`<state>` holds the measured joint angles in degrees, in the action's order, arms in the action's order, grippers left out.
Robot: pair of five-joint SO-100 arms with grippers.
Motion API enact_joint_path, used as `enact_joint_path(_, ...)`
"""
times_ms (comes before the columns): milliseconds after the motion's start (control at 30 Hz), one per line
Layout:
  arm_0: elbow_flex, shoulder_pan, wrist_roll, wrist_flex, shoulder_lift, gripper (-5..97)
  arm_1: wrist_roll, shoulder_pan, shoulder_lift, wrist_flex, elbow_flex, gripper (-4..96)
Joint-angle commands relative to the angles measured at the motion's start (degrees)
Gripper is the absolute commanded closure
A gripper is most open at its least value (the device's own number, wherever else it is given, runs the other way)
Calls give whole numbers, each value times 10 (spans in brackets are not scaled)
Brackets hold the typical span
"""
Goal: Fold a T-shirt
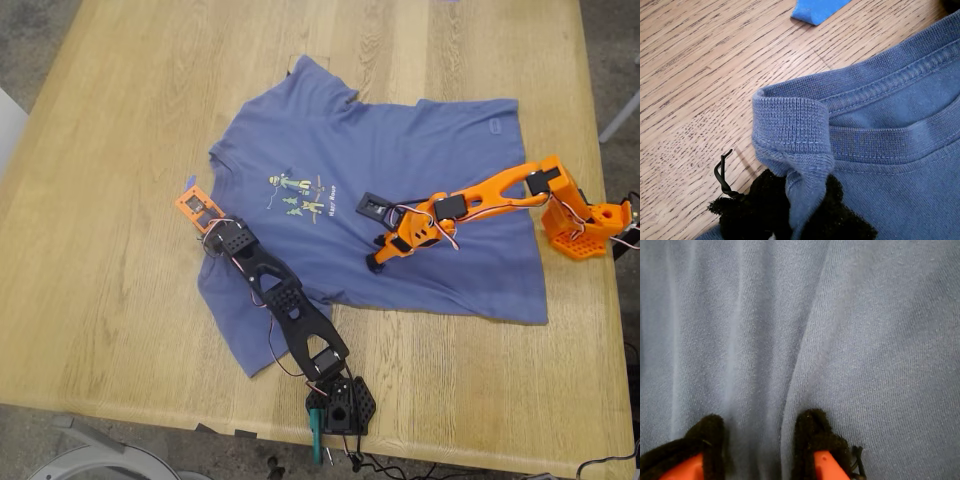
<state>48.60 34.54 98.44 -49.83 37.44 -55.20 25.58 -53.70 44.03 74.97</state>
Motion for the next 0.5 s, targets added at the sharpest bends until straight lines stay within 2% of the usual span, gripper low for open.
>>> enact_joint_path(0,4,-47,12,-17,13,906,-4,25,25,26,-20,724)
enact_joint_path(267,4,-47,13,-24,38,909,-11,-2,85,76,-105,812)
enact_joint_path(467,4,-61,16,-39,75,914,-12,-27,91,99,-105,893)
